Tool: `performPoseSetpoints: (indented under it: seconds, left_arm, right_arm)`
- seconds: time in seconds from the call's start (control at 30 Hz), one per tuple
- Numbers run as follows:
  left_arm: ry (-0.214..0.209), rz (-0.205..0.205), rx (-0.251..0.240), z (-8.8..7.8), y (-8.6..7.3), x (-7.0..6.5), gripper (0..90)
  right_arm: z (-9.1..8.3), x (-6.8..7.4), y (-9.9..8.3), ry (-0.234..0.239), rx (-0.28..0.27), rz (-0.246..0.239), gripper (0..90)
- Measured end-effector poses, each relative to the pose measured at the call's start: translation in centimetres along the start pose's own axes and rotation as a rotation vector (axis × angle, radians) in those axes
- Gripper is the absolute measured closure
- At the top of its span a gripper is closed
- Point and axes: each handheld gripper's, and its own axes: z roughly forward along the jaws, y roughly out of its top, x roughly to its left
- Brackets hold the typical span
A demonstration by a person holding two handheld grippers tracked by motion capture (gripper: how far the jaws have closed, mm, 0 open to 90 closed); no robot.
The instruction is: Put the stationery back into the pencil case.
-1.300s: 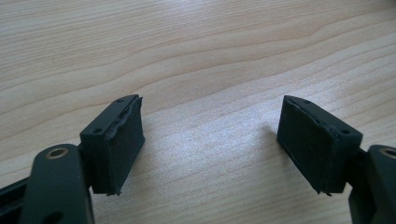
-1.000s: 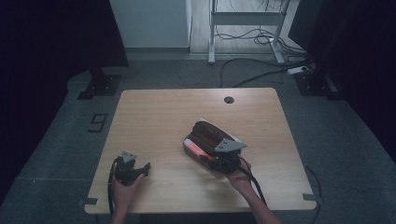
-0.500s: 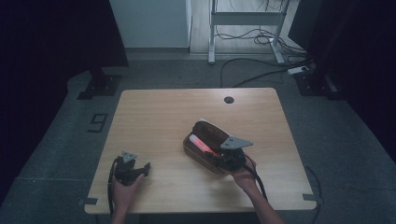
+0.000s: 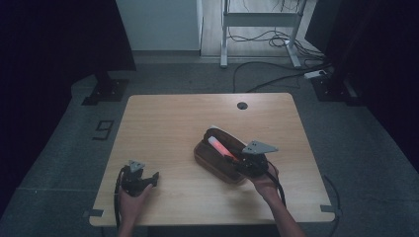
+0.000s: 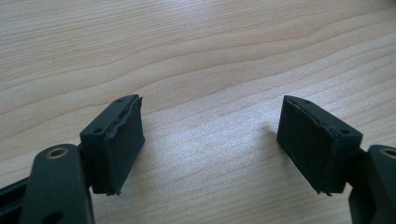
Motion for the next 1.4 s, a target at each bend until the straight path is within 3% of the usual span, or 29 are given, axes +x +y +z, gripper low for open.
performPoseSetpoints:
  seconds: [0.63,1.0,1.27,1.4]
  left_arm:
    - [0.000,-0.001,-0.001,0.0,0.0,0.0,22.5]
    - [0.000,0.000,-0.001,0.0,0.0,0.0,22.5]
    - [0.000,0.000,0.000,0.0,0.0,0.0,22.5]
    - [0.000,0.000,-0.001,0.0,0.0,0.0,22.5]
  right_arm:
    - [-0.4,-3.0,0.0,-0.058,0.005,0.000,66.1]
    - [0.1,-3.5,-0.2,-0.074,0.018,-0.016,66.1]
    - [1.2,-3.0,-0.7,-0.114,0.057,-0.088,64.9]
    - [1.6,-2.6,-1.0,-0.118,0.074,-0.104,58.8]
